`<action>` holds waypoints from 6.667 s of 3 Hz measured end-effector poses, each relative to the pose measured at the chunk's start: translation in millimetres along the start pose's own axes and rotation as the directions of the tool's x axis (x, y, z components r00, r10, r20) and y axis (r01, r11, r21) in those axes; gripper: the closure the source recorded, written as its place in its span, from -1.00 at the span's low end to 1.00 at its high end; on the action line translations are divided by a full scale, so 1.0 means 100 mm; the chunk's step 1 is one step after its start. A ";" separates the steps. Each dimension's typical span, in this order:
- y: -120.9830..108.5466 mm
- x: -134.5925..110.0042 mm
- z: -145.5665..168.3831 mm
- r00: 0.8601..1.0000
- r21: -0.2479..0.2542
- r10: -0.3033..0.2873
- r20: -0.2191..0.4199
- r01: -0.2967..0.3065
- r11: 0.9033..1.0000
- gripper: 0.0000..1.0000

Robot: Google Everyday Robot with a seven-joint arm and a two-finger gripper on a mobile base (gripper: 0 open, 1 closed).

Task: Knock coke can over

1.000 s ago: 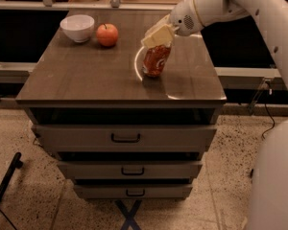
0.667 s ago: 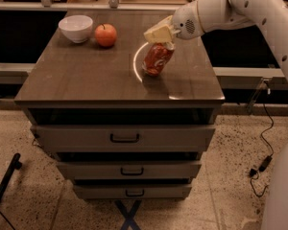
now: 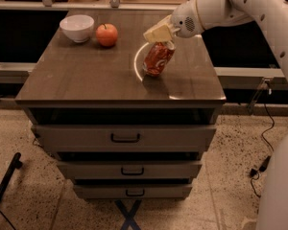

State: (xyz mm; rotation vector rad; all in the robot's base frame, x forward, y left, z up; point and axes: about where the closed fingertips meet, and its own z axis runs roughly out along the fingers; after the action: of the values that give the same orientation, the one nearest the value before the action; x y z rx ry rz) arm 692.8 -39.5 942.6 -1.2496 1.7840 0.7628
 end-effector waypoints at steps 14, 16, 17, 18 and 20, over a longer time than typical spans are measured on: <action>0.38 0.20 0.48 0.924 -0.045 -0.033 0.382 0.055 0.997 1.00; 0.48 -0.59 0.42 0.977 -0.021 -0.180 -0.115 0.178 0.984 1.00; 0.25 -0.41 0.51 0.869 0.037 -0.126 -0.479 0.163 0.986 1.00; 0.02 -0.04 0.55 0.672 0.033 -0.124 -0.730 0.216 0.976 1.00; -0.44 0.69 -0.25 0.302 0.085 -0.002 -0.953 0.276 0.957 0.17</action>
Offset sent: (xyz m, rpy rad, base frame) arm 0.0000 0.0000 0.0000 0.0000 0.0000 0.0000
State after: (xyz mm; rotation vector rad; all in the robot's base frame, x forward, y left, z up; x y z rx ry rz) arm 714.7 -106.0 893.6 -1.8473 2.5003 -0.5227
